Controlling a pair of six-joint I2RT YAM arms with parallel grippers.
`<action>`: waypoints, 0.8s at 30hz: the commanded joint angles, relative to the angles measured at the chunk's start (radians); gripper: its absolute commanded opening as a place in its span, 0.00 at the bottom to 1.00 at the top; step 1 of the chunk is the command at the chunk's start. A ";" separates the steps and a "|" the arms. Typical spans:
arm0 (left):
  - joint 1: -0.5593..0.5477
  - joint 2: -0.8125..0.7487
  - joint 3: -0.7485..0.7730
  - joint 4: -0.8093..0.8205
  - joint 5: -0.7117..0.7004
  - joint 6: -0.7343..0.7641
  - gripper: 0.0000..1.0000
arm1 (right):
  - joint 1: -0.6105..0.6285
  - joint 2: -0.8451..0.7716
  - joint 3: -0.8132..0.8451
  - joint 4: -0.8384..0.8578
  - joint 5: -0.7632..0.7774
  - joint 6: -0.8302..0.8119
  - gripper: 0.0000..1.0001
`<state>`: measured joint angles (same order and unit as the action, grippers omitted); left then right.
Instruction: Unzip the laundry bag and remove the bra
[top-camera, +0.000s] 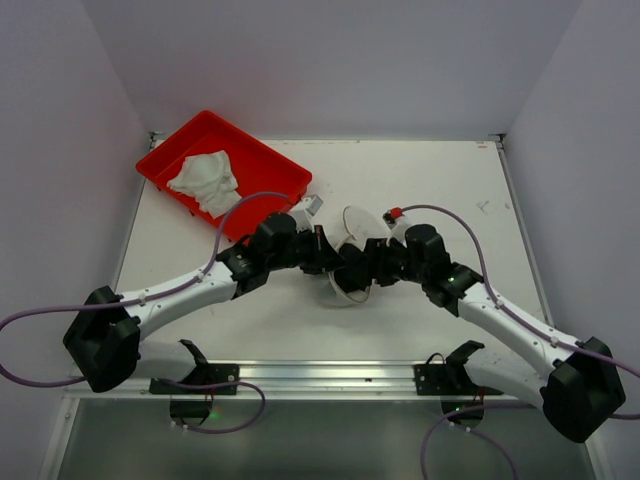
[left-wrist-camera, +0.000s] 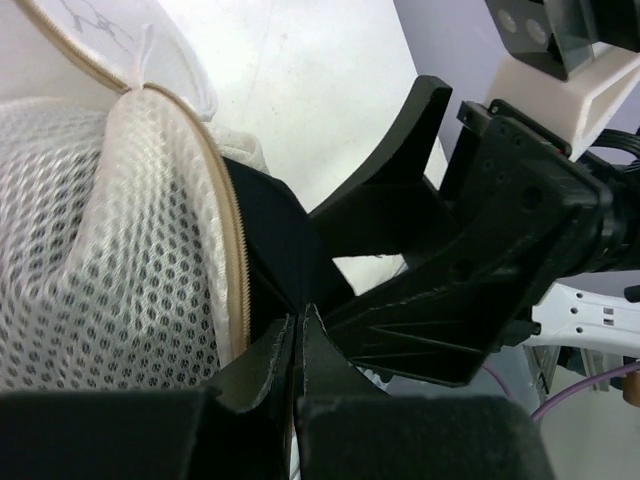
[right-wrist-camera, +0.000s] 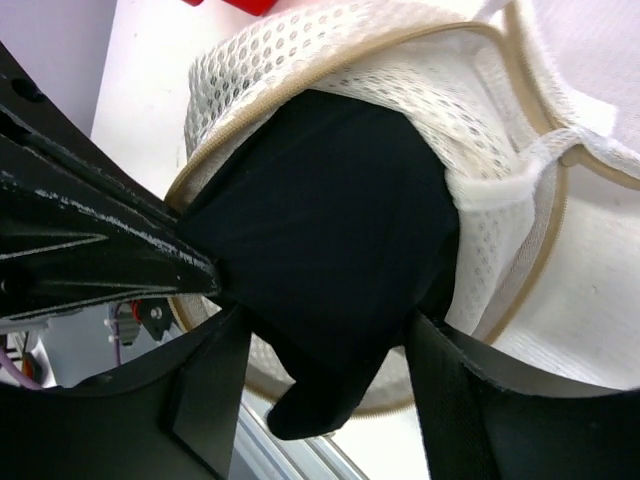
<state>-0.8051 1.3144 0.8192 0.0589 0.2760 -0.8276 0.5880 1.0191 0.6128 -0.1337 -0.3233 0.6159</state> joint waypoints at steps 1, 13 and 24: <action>0.006 -0.029 -0.008 0.099 0.038 -0.011 0.00 | -0.002 0.033 -0.013 0.128 -0.060 -0.025 0.62; 0.021 -0.128 -0.023 -0.019 -0.070 0.013 0.22 | -0.001 0.024 -0.042 0.137 -0.042 -0.059 0.00; 0.046 -0.221 -0.031 -0.203 -0.281 0.001 0.96 | -0.001 -0.025 -0.027 0.060 -0.068 -0.090 0.00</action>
<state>-0.7639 1.0508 0.7872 -0.0998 0.0319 -0.8272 0.5873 1.0004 0.5686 -0.0849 -0.3813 0.5503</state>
